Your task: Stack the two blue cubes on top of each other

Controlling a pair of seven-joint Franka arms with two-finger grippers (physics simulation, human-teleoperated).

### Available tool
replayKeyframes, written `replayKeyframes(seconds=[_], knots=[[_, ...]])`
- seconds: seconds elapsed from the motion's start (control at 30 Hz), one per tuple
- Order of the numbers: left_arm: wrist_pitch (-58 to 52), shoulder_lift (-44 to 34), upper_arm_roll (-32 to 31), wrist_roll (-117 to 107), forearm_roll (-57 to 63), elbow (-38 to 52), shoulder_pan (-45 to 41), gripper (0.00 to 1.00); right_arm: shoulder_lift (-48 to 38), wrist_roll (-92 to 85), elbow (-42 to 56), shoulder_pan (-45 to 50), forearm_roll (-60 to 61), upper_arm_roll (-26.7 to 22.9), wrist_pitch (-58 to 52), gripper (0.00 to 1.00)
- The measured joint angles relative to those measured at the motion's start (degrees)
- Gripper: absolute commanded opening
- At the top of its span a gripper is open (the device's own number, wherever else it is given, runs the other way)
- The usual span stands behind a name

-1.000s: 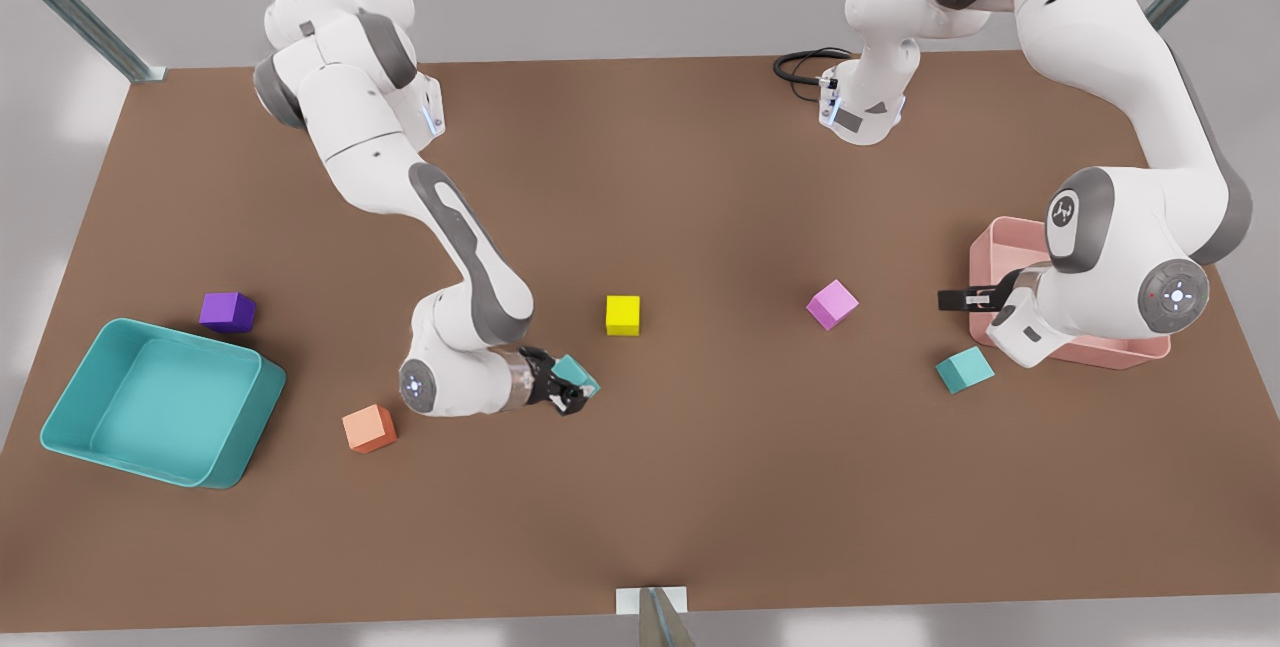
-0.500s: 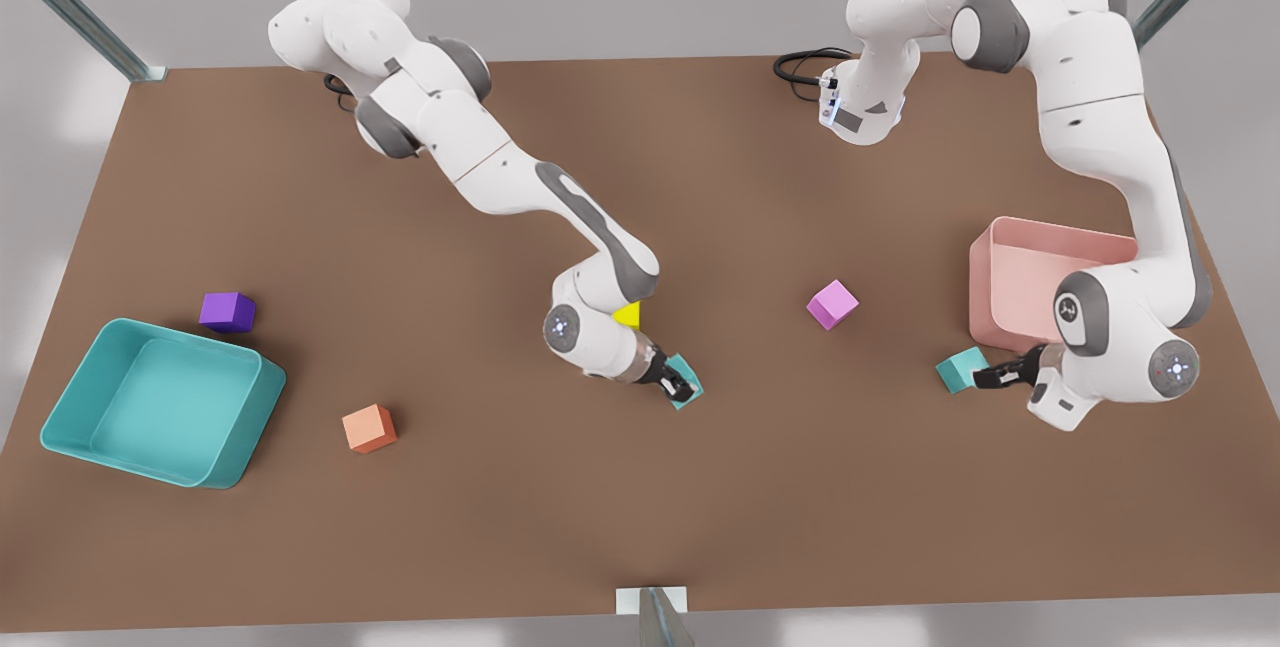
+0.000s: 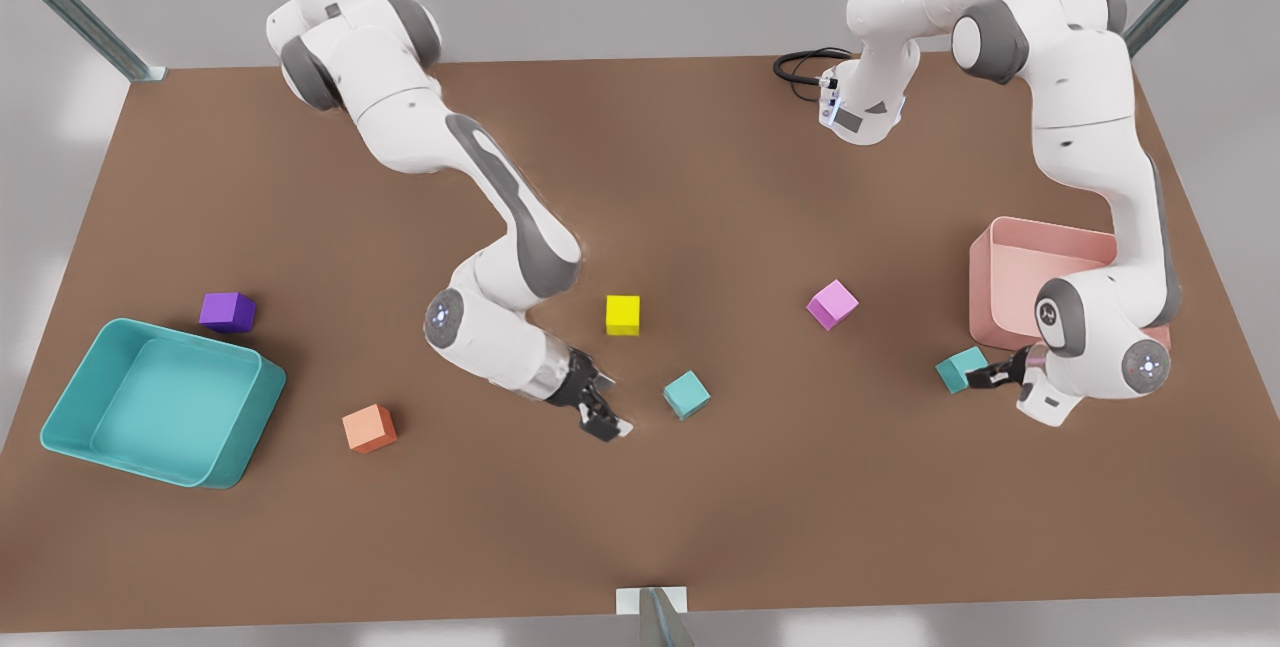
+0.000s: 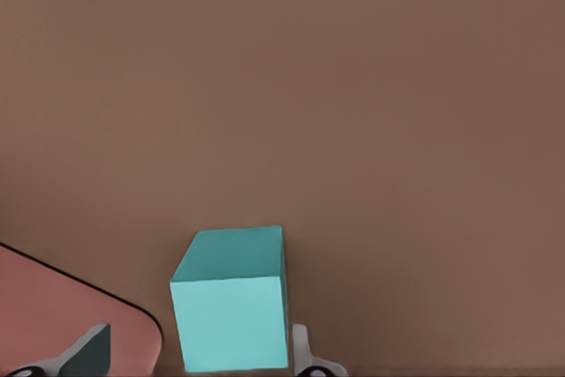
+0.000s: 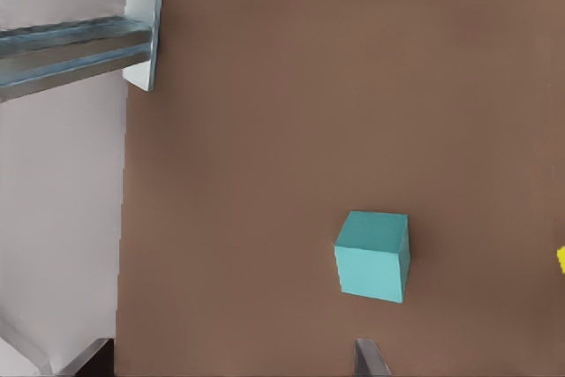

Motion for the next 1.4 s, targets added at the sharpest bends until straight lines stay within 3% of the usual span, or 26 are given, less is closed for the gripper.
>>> replayKeyframes(seconds=[0.13, 0.23, 0.33, 0.5, 0.73, 0.77, 0.8, 0.9, 1.03, 1.1, 1.2, 1.4], knots=[[1.03, -0.09, -0.07, -0.01, -0.2, -1.54, -0.35, 1.0, -3.49, -2.09, 0.64, -14.25, -16.35, -2.63, -20.22, 1.0], [1.66, -0.04, -0.09, -0.04, -0.26, -1.66, -1.48, 1.0, -18.04, -8.13, 0.41, -18.05, -27.82, -2.07, -32.73, 1.0], [2.13, 0.09, -0.09, -0.06, -0.29, -2.03, -1.74, 1.0, -32.95, -16.39, -8.58, -24.17, -34.92, 2.72, -40.38, 1.0], [2.66, 1.04, -0.03, -0.09, -0.27, -2.24, -1.38, 1.0, -34.12, -27.63, -10.64, -24.22, -39.23, 3.78, -46.74, 1.0], [4.29, 2.94, 0.0, -0.12, -0.23, -3.5, -1.43, 1.0, -33.93, -38.96, -6.11, -21.53, -40.69, 3.84, -54.84, 1.0], [4.59, 3.13, 0.0, -0.15, -0.2, -3.55, -1.52, 0.83, -33.95, -40.24, -6.01, -21.38, -40.54, 3.84, -55.5, 1.0], [4.85, 3.26, 0.0, -0.18, -0.17, -3.58, -1.6, 0.74, -34.04, -41.46, -5.96, -21.38, -40.34, 3.84, -56.06, 1.0], [5.45, 3.59, 0.0, -0.31, -0.02, -3.61, -1.69, 0.65, -34.24, -44.74, -5.91, -21.71, -39.96, 3.73, -57.32, 1.0], [4.26, 0.94, -0.82, -0.61, 0.15, -1.06, -5.28, 0.65, -34.27, -48.34, -5.38, -21.84, -39.69, 3.68, -58.29, 1.0], [0.28, -2.3, -5.33, -1.26, 0.38, 3.71, -6.92, 0.65, -34.27, -49.88, -5.29, -21.83, -39.63, 3.61, -58.61, 1.0], [-4.49, -4.28, -19.34, -5.64, 2.79, 6.88, -13.91, 0.65, -34.22, -51.9, -5.17, -21.91, -39.58, 3.57, -58.95, 1.0], [-8.86, 4.4, -23.11, -17.04, 4.31, 17.51, -27.28, 0.65, -34.1, -55.08, -4.81, -21.97, -39.31, 3.51, -59.23, 1.0]])
